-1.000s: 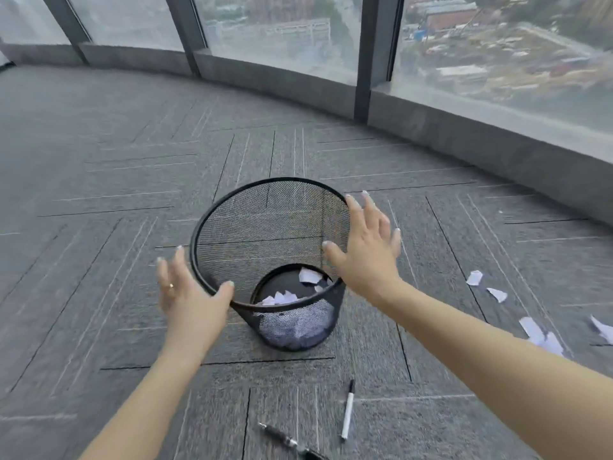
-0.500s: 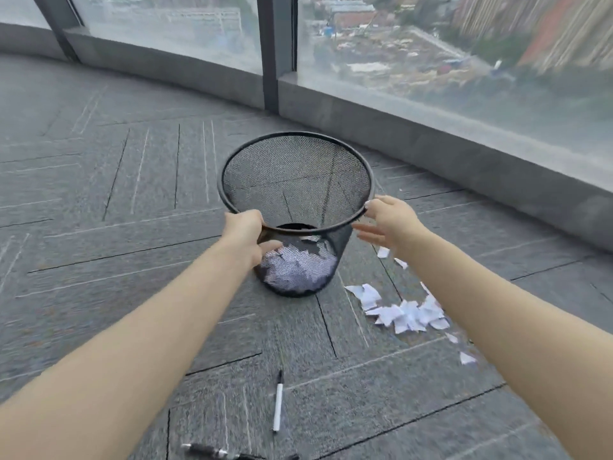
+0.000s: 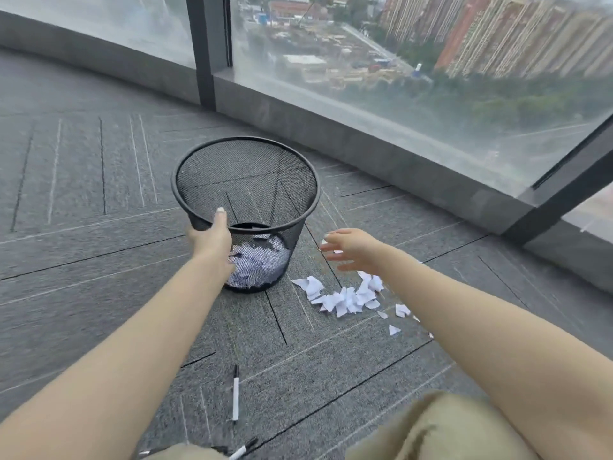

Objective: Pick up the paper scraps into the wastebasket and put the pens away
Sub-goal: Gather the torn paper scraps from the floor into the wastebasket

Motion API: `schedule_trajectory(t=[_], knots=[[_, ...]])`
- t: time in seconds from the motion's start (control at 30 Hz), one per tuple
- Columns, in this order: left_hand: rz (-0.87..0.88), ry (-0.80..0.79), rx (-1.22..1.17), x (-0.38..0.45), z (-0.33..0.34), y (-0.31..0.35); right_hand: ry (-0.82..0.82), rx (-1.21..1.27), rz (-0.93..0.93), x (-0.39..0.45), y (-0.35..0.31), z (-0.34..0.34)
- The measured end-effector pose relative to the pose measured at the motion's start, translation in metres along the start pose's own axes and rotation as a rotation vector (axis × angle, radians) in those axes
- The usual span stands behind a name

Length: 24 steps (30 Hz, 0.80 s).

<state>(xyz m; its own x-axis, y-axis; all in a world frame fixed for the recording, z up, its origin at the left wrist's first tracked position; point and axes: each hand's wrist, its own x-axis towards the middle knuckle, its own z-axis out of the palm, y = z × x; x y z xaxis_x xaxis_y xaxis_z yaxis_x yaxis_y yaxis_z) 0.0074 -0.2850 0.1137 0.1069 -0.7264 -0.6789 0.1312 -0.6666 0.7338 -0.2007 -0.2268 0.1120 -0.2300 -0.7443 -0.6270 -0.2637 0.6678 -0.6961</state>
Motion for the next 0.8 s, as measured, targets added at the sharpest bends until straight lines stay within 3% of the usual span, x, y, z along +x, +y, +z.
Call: schedule_trajectory(t=[0.13, 0.23, 0.33, 0.4, 0.5, 0.6, 0.67, 0.8], knots=[[-0.224, -0.258, 0.022, -0.034, 0.018, -0.022, -0.06, -0.229, -0.045, -0.024, -0.017, -0.028], [-0.237, -0.364, 0.143, -0.048, 0.054, -0.038, 0.052, -0.415, -0.119, -0.019, -0.018, -0.048], [-0.113, -0.434, 0.366, -0.048, 0.09, -0.059, 0.025, -0.476, -0.123, 0.0, 0.004, -0.065], [0.108, -0.49, 0.654, -0.044, 0.106, -0.077, 0.037, -0.467, -0.071, 0.019, 0.038, -0.076], [0.44, -0.558, 1.214, -0.024, 0.116, -0.102, 0.161, -0.36, -0.01, 0.049, 0.112, -0.087], [0.524, -0.491, 1.57, 0.005, 0.128, -0.118, 0.308, -0.219, 0.054, 0.075, 0.186, -0.098], [0.529, -0.45, 1.652, 0.022, 0.145, -0.127, 0.412, -0.12, 0.077, 0.09, 0.22, -0.109], [0.505, -0.457, 1.576, 0.053, 0.2, -0.149, 0.573, -0.09, 0.039, 0.129, 0.249, -0.136]])
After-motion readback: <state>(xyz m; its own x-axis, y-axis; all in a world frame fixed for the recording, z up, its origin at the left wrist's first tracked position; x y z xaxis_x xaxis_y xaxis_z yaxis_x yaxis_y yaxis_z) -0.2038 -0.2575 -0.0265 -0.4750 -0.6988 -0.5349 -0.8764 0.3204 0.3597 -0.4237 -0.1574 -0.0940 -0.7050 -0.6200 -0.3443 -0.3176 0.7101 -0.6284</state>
